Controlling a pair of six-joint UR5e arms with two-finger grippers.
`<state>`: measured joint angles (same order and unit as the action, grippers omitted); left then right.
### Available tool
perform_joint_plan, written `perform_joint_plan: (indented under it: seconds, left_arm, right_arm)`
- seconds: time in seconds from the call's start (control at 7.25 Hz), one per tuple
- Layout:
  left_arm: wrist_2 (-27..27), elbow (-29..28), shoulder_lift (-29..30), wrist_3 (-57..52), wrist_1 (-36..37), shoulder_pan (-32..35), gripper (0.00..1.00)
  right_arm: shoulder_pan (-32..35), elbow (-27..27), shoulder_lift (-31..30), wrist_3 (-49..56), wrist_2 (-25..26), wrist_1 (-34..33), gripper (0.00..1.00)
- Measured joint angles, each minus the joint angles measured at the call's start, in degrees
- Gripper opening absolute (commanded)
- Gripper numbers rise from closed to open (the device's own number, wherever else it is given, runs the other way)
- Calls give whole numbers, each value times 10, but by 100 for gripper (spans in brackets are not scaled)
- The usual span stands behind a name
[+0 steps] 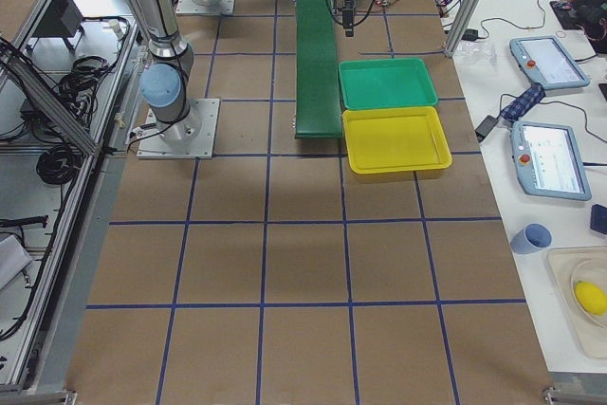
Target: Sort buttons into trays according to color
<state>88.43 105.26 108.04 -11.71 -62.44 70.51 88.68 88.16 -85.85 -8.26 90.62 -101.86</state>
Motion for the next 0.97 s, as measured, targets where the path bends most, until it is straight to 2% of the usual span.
perform_joint_plan:
  seconds: [0.55,0.69,0.83,0.97]
  left_arm:
    - [0,4,51,-49,42,-14,98]
    - [-2,4,64,-51,45,-16,43]
    - [-3,4,72,-52,45,-16,2]
    - [-2,4,73,-52,41,-16,0]
  right_arm:
    - [0,0,0,0,0,0,100]
    - [0,0,0,0,0,0,100]
    - [0,1,0,0,0,0,100]
    - [0,1,0,0,0,0,100]
